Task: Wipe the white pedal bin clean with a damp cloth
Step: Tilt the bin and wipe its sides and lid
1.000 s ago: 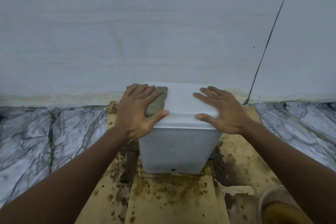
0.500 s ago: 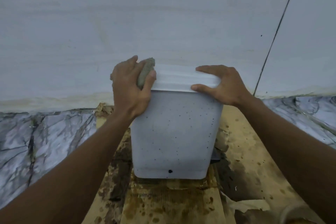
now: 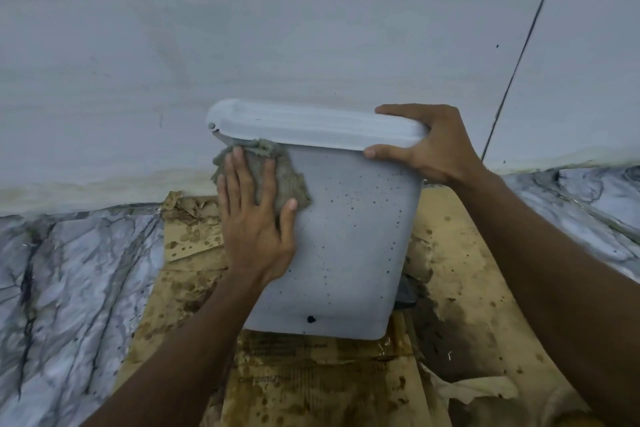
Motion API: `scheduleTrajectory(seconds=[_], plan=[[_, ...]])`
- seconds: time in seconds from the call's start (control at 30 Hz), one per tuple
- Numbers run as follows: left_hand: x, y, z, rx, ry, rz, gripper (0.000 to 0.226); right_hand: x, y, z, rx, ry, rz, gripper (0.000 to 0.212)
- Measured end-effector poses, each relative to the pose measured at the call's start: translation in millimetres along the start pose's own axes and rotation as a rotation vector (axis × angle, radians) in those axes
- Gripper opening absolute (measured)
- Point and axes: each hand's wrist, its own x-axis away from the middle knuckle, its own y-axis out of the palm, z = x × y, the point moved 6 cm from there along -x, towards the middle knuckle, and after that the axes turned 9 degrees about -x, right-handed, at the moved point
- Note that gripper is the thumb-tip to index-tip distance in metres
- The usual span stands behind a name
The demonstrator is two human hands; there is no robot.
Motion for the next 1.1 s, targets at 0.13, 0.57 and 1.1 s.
scheduleTrajectory(seconds=[0.13,0.57,1.1], plan=[[-12,16,49,-0.04,-0.02,-0.084,0.064,-5,7,0,0.014,0.014,0.034,0.074],[-17,36,44,0.026,-0.002,-0.083,0.07,-2,-9,25,-0.084,0.125,0.082,0.06],[6,43,159,-0.028,0.582,-0.062,0.06,0,-5,21,-0.077,0.144,0.085,0.054]])
